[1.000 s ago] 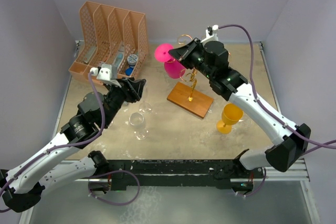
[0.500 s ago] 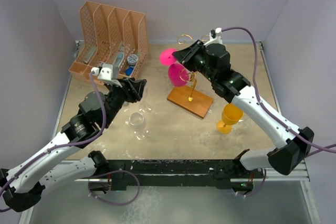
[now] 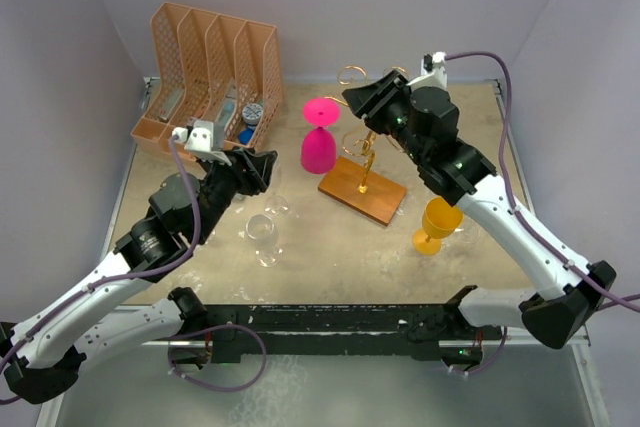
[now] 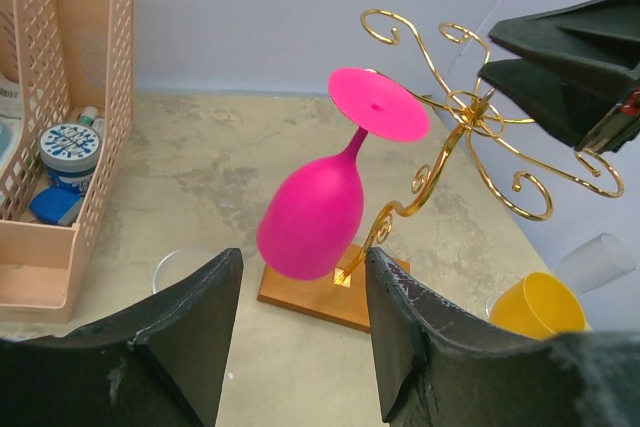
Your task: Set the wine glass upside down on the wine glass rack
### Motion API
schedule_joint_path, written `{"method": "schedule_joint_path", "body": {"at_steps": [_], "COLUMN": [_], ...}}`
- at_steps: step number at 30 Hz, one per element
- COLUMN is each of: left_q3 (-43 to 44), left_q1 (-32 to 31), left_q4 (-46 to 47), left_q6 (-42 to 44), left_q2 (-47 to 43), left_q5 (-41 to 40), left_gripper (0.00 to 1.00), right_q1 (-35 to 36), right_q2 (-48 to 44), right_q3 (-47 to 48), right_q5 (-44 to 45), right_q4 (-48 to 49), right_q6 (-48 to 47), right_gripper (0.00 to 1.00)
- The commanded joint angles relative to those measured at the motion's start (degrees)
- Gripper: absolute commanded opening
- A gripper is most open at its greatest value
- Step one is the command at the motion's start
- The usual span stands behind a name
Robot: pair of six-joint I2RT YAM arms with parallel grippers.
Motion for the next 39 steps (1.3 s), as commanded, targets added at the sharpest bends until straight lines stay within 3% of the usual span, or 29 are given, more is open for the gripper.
{"method": "schedule_joint_path", "body": {"at_steps": [1, 6, 14, 22, 31, 39], "left_q3": [2.8, 3.7, 5.0, 5.4, 5.3, 5.2], "left_q1": [-0.1, -0.1, 0.0, -0.1, -0.1, -0.1], "left_q4": [-0.4, -1.5, -2.5, -1.5, -0.5, -0.3], "left_q6": [-1.1, -1.2, -1.4, -0.8, -0.4, -0.4], "left_q2": [-0.3, -0.1, -0.1, 0.2, -0.5, -1.4], "left_q5": [-1.2, -0.8, 0.7, 0.8, -0.6, -0.7], "left_gripper": [0.5, 0.5, 0.53, 0.53, 0.53, 0.53], "right_q1": [-0.1, -0.1, -0.1, -0.2, -0.1, -0.1], "right_q2": [-4.5, -12.2, -23.5, -28.7, -32.3, -24.3], "right_q3": [3.0, 1.0, -0.7, -6.3, -18.7, -25.6], "right_q5": [2.7, 3.9, 17.9, 25.8, 22.4, 27.1], "right_q4": [-0.7, -3.0, -18.8, -37.5, -37.8, -38.5], "right_q6": [-3.2, -6.4, -5.0, 7.9, 14.4, 21.1], "right_gripper": [0.46, 0.53, 0.57, 0.54, 0.47, 0.42]}}
